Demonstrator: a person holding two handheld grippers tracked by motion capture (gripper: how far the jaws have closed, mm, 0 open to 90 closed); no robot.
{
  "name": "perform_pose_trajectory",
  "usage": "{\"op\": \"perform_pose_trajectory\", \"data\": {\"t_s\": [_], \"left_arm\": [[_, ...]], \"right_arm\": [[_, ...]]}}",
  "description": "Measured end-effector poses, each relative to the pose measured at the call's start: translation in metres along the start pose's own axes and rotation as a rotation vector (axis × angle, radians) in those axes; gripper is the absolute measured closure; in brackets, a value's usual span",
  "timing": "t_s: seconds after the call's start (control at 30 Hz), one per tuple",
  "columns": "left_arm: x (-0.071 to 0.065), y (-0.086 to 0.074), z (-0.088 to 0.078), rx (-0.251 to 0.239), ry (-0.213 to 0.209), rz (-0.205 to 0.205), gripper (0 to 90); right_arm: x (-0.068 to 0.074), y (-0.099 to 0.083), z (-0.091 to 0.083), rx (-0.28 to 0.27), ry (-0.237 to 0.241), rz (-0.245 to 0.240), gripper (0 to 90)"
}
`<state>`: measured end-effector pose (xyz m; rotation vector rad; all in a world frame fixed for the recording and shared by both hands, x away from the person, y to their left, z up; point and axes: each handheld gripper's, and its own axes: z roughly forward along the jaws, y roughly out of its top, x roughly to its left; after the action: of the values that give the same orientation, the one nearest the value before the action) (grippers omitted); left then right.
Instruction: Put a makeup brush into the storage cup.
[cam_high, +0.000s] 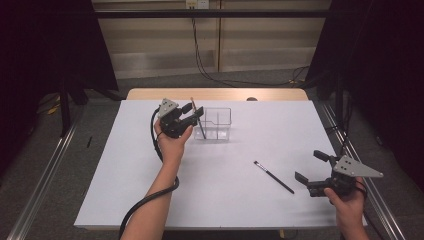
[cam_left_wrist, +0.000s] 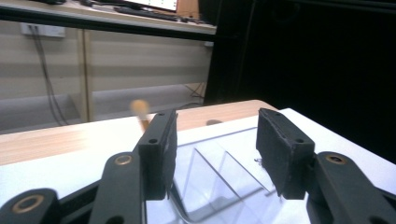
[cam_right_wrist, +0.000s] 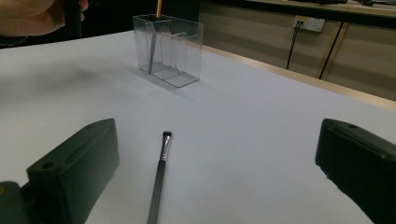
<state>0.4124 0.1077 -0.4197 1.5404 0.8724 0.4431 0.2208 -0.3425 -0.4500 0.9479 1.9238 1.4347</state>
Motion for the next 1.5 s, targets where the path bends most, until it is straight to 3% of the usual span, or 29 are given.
{"op": "perform_pose_trajectory", "data": {"t_s": [0.2, 0.37, 0.67, 0.93, 1.1, 1.5], "left_arm": [[-0.001, -0.004, -0.007, -0.017, -0.043, 0.012, 38.9], [-0.003, -0.005, -0.012, -0.021, -0.087, 0.048, 31.6], [-0.004, -0.010, -0.024, -0.019, -0.166, 0.057, 20.6], [-0.008, -0.010, -0.030, -0.012, -0.183, 0.068, 9.5], [-0.009, -0.013, -0.034, 0.002, -0.191, 0.093, 6.8], [-0.005, -0.017, -0.049, 0.008, -0.208, 0.099, 1.8]], "right_arm": [[0.000, 0.000, 0.001, 0.001, 0.001, -0.004, 0.0], [0.000, 0.000, 0.001, 0.003, 0.001, -0.003, 0.0], [0.001, 0.000, 0.002, 0.007, -0.001, -0.004, 0.0], [0.001, 0.000, 0.002, 0.007, -0.001, -0.007, 0.0], [0.001, 0.000, 0.002, 0.008, 0.000, -0.006, 0.0], [0.001, 0.000, 0.002, 0.010, -0.001, -0.001, 0.0]]}}
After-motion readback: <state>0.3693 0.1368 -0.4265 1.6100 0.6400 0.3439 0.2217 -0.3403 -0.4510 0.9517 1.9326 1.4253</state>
